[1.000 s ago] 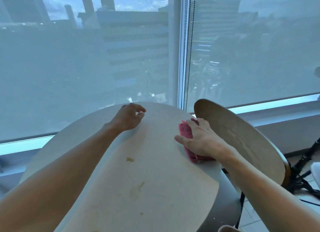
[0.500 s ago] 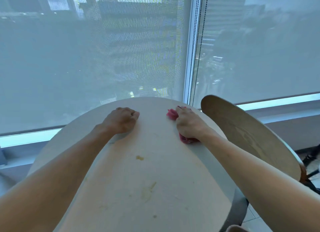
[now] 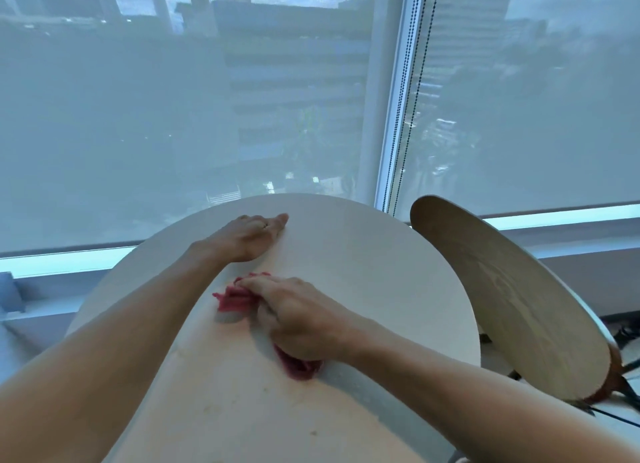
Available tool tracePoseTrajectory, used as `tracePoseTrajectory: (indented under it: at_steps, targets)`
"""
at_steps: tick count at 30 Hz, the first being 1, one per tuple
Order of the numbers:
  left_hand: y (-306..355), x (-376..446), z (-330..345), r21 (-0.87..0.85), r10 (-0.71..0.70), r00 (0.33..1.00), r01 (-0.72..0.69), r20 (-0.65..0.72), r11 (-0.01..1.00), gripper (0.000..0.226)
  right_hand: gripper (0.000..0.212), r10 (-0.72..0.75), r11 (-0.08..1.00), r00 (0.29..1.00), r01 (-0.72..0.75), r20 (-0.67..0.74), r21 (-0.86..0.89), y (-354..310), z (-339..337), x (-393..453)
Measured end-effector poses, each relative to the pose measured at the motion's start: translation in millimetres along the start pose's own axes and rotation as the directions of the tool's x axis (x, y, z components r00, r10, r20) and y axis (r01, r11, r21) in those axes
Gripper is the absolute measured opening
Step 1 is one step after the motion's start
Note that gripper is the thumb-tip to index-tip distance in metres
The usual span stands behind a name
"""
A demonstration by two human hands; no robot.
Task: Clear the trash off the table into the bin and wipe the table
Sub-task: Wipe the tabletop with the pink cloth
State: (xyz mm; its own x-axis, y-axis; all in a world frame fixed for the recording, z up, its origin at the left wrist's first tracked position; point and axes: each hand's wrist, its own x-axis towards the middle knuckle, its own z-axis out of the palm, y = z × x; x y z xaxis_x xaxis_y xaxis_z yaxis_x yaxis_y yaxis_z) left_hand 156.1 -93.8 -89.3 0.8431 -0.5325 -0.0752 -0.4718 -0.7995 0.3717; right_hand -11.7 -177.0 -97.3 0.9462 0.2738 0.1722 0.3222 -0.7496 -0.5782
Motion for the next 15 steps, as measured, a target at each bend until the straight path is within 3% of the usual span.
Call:
tracePoseTrajectory:
  at_steps: [5, 9, 15]
  targets:
    - [-12.5, -19.0, -13.9, -0.024, 0.086, 0.99, -0.089, -0.114, 0.996, 0.056, 0.039, 0.172, 0.93, 0.945, -0.061, -0.279, 0.364, 31.4, -23.3, 12.7]
    - [-42.5, -41.9, -27.2, -0.051, -0.001, 0.984, -0.009, -0.177, 0.999, 0.049, 0.047, 0.345, 0.814, 0.869, -0.09, -0.353, 0.573, 75.3, -55.7, 37.8]
    - [-80.4, -78.4, -22.6, -0.004, -0.127, 0.975, 0.129, -0.181, 0.992, 0.045, 0.044, 0.446, 0.895, 0.816, -0.401, -0.368, 0.195, 112.6, -72.3, 67.4]
